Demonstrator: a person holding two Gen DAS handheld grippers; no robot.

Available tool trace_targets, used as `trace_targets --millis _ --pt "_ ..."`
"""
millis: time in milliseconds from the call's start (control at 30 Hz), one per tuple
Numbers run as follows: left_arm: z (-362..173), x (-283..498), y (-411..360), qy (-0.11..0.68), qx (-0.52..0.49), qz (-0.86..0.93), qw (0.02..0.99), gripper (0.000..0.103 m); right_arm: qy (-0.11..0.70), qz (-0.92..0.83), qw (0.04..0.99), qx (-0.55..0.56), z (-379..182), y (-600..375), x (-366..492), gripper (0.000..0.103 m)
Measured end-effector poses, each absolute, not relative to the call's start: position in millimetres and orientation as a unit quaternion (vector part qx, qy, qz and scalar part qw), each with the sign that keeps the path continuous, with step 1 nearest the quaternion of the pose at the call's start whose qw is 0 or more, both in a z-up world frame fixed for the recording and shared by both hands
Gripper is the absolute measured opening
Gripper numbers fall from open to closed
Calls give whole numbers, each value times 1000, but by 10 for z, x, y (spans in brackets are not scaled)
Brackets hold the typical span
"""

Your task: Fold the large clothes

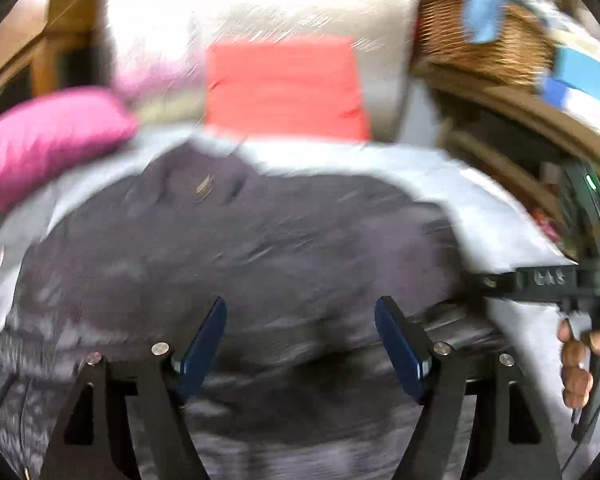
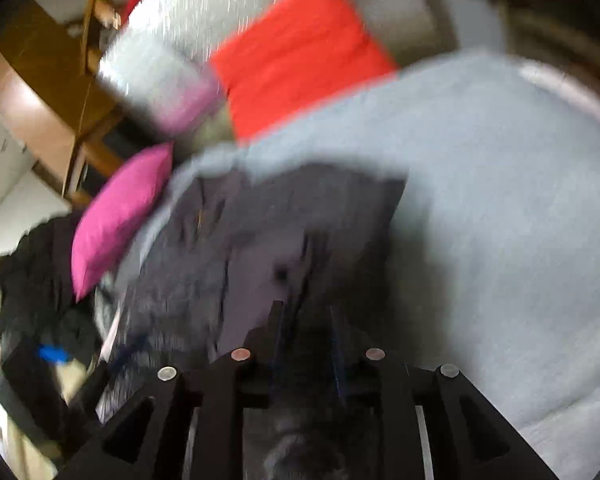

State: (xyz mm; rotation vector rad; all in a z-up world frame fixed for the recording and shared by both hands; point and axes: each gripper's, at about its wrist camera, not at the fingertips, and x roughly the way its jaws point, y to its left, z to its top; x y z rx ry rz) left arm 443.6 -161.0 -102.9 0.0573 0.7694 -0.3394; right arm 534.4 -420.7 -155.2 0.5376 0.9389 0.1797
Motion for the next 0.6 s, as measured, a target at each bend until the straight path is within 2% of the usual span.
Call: trace_targets --millis 67,133,167,200,233,433,600 --pt "-1098 4513 -1371 416 -4 -151 897 77 444 69 841 302 -1636 -4328 5323 25" --pt "-998 4429 -1173 409 -32 -150 899 77 438 50 842 311 -1498 -4359 5233 30" --pt "-896 4326 -1030 400 -44 -153 902 77 425 47 855 294 -1345 -4331 5132 54" --pt "-819 4243 -905 393 -53 -157 904 77 413 46 864 284 -1227 -4307 5024 82" --pt "-746 4123 -771 386 -60 -160 907 77 399 48 872 280 -1130 -4288 4903 85" --pt "-546 3201 286 364 -76 -124 920 81 382 61 888 248 -920 -4134 3846 85" --pt "-789 2418 1350 404 -118 -49 906 81 422 57 867 259 -1296 -4076 2760 85"
